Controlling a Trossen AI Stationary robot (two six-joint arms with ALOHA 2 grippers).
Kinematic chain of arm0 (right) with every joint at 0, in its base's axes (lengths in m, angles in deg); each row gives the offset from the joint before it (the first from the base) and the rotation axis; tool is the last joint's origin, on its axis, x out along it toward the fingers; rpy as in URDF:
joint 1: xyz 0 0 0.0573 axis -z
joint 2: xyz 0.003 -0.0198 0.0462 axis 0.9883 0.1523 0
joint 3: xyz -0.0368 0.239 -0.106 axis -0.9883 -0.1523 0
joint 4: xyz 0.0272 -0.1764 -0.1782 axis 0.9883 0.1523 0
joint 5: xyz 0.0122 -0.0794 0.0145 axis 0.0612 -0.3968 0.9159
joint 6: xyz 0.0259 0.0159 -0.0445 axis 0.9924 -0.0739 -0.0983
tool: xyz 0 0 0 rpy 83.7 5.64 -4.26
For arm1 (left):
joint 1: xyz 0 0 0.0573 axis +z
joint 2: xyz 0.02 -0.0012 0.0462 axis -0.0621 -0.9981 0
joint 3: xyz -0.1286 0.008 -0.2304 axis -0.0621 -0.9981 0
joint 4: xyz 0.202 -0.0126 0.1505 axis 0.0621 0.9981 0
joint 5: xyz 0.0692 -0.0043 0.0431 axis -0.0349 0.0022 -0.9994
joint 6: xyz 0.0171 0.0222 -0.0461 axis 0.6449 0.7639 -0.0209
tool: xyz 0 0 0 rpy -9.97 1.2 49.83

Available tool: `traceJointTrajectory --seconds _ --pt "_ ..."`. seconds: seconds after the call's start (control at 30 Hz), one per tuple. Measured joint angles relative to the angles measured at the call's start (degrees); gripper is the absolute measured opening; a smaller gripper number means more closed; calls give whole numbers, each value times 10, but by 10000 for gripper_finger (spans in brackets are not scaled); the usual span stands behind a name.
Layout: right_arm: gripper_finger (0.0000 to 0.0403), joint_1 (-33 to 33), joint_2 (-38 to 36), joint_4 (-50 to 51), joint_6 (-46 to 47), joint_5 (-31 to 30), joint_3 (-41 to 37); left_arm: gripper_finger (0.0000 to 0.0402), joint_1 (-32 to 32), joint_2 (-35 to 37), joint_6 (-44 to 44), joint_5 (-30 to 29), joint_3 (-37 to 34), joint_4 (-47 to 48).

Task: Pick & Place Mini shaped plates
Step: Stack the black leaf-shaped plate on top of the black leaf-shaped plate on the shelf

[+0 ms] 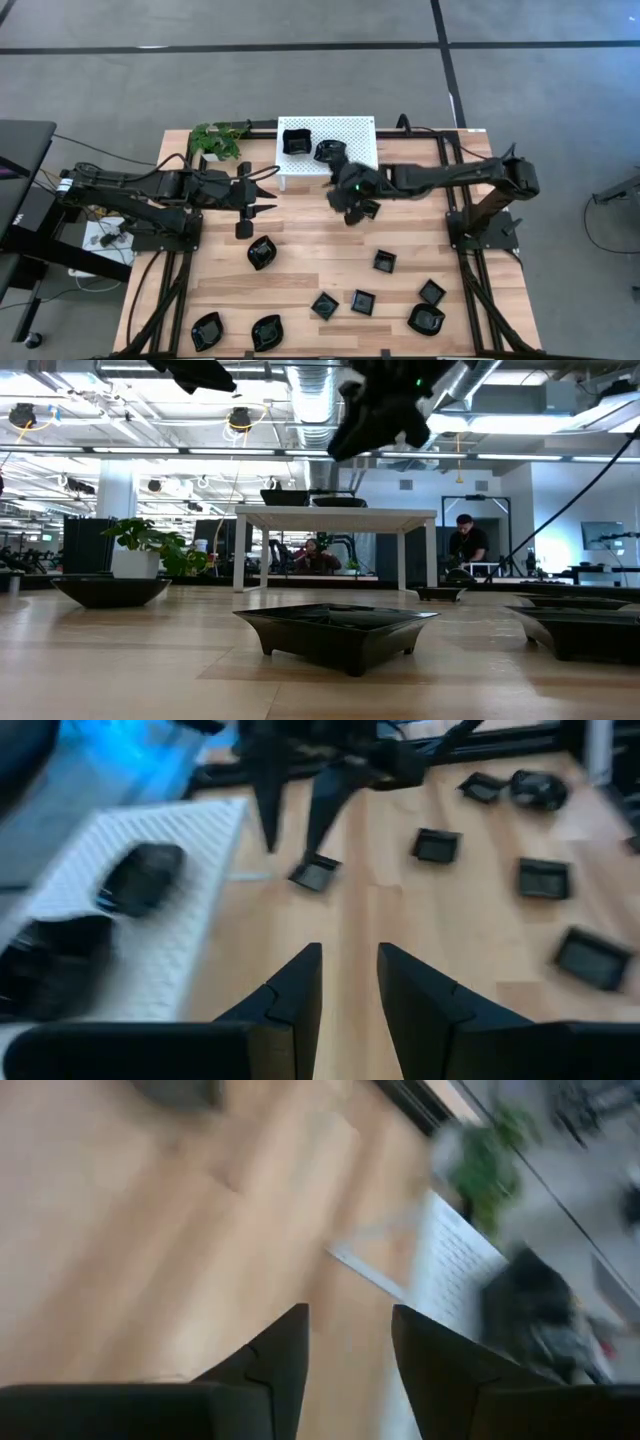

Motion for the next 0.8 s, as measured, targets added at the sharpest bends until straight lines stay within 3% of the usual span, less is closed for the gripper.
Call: traceJointTrajectory --seconds 0.13,0.23,0.37,0.57,0.8 --pt "143 -36 0 -3 33 15 0 102 -11 -3 -64 50 -32 3" --pt "139 -55 11 -13 63 57 1 102 -28 -3 -119 54 -83 4" --pt "134 -76 43 -40 82 78 1 102 -53 -3 -282 62 -140 8" --pt "136 -94 135 -139 55 80 0 102 -103 -5 -458 148 -211 13" --pt "137 -112 261 -227 -26 78 49 102 -146 -11 -579 160 -273 12"
